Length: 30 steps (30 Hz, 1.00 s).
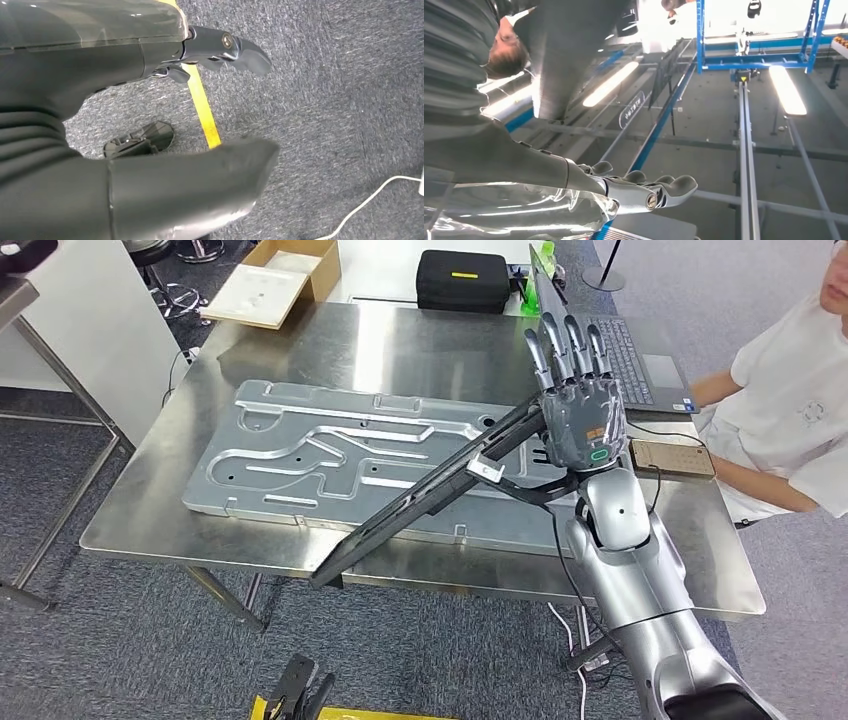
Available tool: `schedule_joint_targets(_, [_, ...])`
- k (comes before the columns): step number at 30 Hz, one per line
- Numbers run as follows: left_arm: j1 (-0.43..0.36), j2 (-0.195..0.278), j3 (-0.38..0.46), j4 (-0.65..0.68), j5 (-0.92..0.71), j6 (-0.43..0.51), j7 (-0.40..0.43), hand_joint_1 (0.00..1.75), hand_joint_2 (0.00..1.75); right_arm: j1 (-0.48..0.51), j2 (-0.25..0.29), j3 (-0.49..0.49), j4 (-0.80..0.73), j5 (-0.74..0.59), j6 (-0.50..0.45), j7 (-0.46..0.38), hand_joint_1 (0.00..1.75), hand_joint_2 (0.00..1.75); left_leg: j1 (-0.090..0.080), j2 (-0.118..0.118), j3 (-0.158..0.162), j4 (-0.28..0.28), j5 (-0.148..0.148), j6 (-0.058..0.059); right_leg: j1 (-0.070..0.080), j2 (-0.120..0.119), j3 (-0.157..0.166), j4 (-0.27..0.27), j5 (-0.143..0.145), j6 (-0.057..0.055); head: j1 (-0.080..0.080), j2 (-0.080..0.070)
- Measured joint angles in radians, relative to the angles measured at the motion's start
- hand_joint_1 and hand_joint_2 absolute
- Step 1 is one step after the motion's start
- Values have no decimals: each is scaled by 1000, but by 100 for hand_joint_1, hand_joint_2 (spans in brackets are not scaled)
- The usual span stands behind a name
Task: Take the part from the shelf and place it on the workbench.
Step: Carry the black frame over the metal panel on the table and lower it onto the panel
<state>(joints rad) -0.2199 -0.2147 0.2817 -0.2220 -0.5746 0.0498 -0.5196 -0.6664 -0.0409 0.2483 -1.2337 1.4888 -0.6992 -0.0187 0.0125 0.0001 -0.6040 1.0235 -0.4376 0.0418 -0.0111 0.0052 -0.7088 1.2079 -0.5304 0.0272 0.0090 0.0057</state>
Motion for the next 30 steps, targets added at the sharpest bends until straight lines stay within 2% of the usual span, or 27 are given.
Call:
schedule_joint_targets(1, [2, 1, 1, 0, 0, 0, 0, 0, 0, 3, 2, -5, 3, -1, 0, 0, 0, 175, 0, 0, 0, 0, 0, 0, -3, 0, -27, 55, -19, 4, 0, 0])
schedule_joint_targets(2, [4, 2, 2, 0, 1, 1, 0, 0, 0, 7, 4, -9, 6, -1, 0, 0, 0, 175, 0, 0, 0, 0, -1, 0, -7, 0, -43, 84, -21, 7, 0, 0])
schedule_joint_targets(3, [5, 2, 3, 0, 1, 1, 0, 0, 0, 9, 5, -12, 9, -2, 0, 0, 0, 175, 1, 0, 0, 1, -1, -1, -10, -1, -41, 76, -3, 9, 0, 0])
schedule_joint_targets(4, [6, 3, 3, 0, 1, 1, 0, 0, 0, 10, 5, -15, 11, -2, 0, 0, 0, 175, 2, -1, 1, 2, -3, -2, -13, -2, -22, 33, 28, 10, 0, 0])
schedule_joint_targets(5, [6, 3, 3, 0, 1, 1, 0, 0, 0, 9, 6, -17, 12, -2, 0, 0, 0, 175, 2, -1, 2, 4, -5, -6, -16, -4, 8, -34, 62, 10, 0, 0])
schedule_joint_targets(7, [6, 4, 4, 0, 2, 1, 0, 0, 0, 7, 11, -21, 13, -1, 0, 2, 0, 175, 0, -2, 1, 7, -8, -15, -12, -7, 59, -140, 97, 6, 0, 0])
schedule_joint_targets(9, [6, 6, 6, 0, 4, 2, 0, 0, 0, 7, 16, -26, 16, 2, 0, 10, 0, 175, -3, -2, 0, 6, -8, -26, -5, -5, 70, -166, 96, -3, 0, 0])
schedule_joint_targets(11, [6, 7, 9, 0, 6, 3, 0, 0, 0, 7, 19, -33, 22, 4, 0, 20, 0, 175, -1, -1, 0, 7, -12, -37, -6, -4, 71, -170, 99, -16, 0, 0])
schedule_joint_targets(12, [6, 8, 10, 0, 6, 4, -1, 0, 0, 5, 20, -36, 25, 5, 0, 27, 0, 175, 0, -1, -4, 20, -24, -42, -7, -4, 74, -173, 100, -24, 0, 0])
schedule_joint_targets(14, [6, 11, 13, 0, 8, 4, -1, 0, 0, -4, 22, -45, 40, 7, 0, 49, 0, 175, 1, -1, -44, 112, -78, -47, -8, -5, 77, -177, 101, -37, 0, 0])
schedule_joint_targets(16, [7, 15, 15, 0, 9, 5, -2, 0, 0, -20, 22, -54, 75, 9, 2, 84, 0, 175, 1, -1, -110, 252, -138, -48, -4, -5, 77, -176, 101, -43, -1, 0])
schedule_joint_targets(17, [9, 18, 16, 0, 9, 5, -2, 0, 0, -31, 20, -59, 100, 10, 3, 104, 0, 175, 1, -1, -132, 295, -146, -48, -1, -5, 77, -176, 100, -44, -1, 0])
schedule_joint_targets(18, [10, 21, 17, 0, 10, 5, -2, 0, 0, -44, 16, -65, 128, 10, 4, 122, 0, 175, 0, -1, -136, 300, -135, -46, 1, -4, 77, -174, 100, -44, -1, 0])
schedule_joint_targets(19, [11, 23, 19, 0, 10, 5, -2, 0, 0, -59, 10, -71, 157, 10, 5, 137, 0, 175, 0, -1, -120, 265, -107, -43, 2, -3, 77, -173, 100, -44, -1, 0])
schedule_joint_targets(21, [10, 29, 21, 0, 10, 5, -3, 0, 0, -98, -8, -82, 218, 8, 4, 158, 0, 175, -3, -3, -54, 127, -39, -32, 5, -2, 76, -168, 99, -41, 0, 0])
schedule_joint_targets(23, [9, 33, 22, 0, 10, 5, -5, 0, 0, -139, -34, -95, 281, 11, 8, 180, 0, 175, -6, -4, -11, 34, -11, -23, 8, -2, 72, -164, 99, -34, 0, 0])
schedule_joint_targets(26, [14, 36, 25, 0, 10, 5, -7, 0, 0, -192, -84, -114, 370, 22, 47, 210, 0, 175, -7, -6, -5, 12, -6, -11, 6, -5, 69, -165, 102, -18, -1, 0])
schedule_joint_targets(27, [15, 37, 26, 0, 10, 5, -9, 0, 0, -213, -103, -119, 400, 24, 66, 216, 0, 175, -6, -6, -4, 8, -1, -6, 4, -5, 65, -156, 94, -13, 0, 0])
schedule_joint_targets(28, [15, 38, 26, 0, 10, 5, -10, 0, 0, -235, -123, -124, 429, 24, 81, 221, 0, 175, -4, -6, -3, 3, 3, -1, 2, -4, 53, -130, 76, -7, 0, 0])
schedule_joint_targets(30, [14, 38, 28, 0, 11, 5, -11, 0, 0, -271, -158, -133, 477, 22, 96, 226, 0, 175, -2, -5, -3, -1, 6, 5, -1, -4, 3, -23, 19, 4, 0, 0])
